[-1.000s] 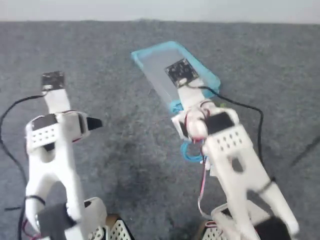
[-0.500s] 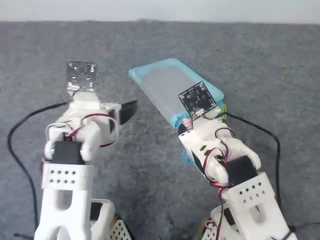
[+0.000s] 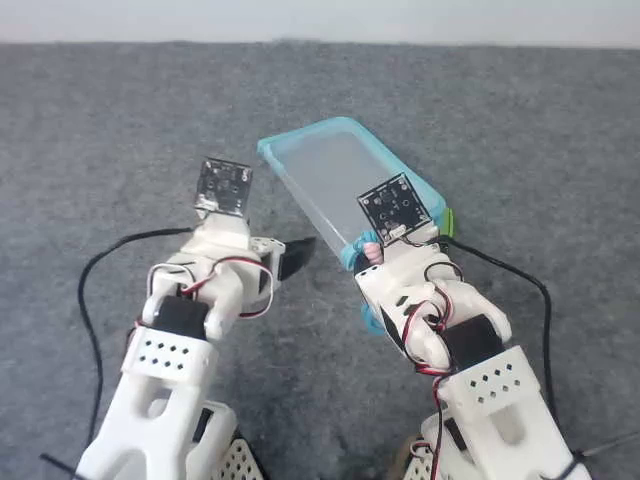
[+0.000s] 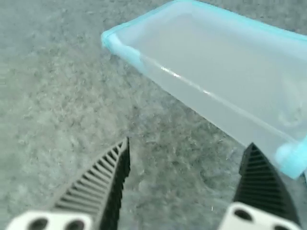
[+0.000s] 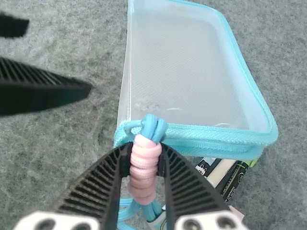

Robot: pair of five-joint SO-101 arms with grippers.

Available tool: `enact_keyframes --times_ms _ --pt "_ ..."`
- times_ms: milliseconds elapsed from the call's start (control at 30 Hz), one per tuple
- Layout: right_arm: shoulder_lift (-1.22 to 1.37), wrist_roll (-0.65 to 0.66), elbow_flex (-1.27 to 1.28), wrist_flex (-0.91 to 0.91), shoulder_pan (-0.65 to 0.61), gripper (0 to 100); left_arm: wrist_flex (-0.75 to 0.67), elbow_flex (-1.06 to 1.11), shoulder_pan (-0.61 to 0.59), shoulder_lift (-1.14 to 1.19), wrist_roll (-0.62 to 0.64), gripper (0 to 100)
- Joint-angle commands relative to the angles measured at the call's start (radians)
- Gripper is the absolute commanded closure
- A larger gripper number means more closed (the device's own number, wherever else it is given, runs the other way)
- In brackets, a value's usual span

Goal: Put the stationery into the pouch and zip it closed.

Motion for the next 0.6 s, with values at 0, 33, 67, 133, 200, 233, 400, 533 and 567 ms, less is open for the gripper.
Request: enact_keyframes --times_ms 0,33,67,133,200,233,400,533,567 --pt "-0.024 -0.012 -0.008 -0.025 -0.002 99.1 -0.041 -0.008 0.026 -0.032 -0.014 66" --pt "-0.024 -0.012 -0.008 -0.025 -0.002 99.1 -0.041 -0.008 0.026 -0.032 -0.015 66" --pt "-0.024 -0.012 -0.008 -0.025 -0.002 99.1 -0.041 -0.010 0.025 -0.034 -0.025 66" --pt "-0.024 -0.012 -0.008 -0.025 -0.002 99.1 -0.041 -0.010 0.026 -0.034 -0.054 66" --pt "-0.024 -0.012 -0.008 -0.025 -0.002 99.1 -0.041 -0.010 0.026 -0.034 -0.064 66" --pt "-0.024 -0.014 -0.008 -0.025 -0.002 99.1 -0.041 -0.010 0.026 -0.034 -0.068 66" --pt "-0.024 -0.012 -0.009 -0.022 -0.002 99.1 -0.014 0.008 0.018 -0.160 -0.069 66" --pt "-0.027 -0.005 -0.020 -0.018 -0.002 99.2 0.066 0.050 0.025 -0.353 -0.095 66" --pt "-0.022 0.002 -0.035 -0.015 -0.005 99.2 0.083 0.061 0.026 -0.396 -0.103 66"
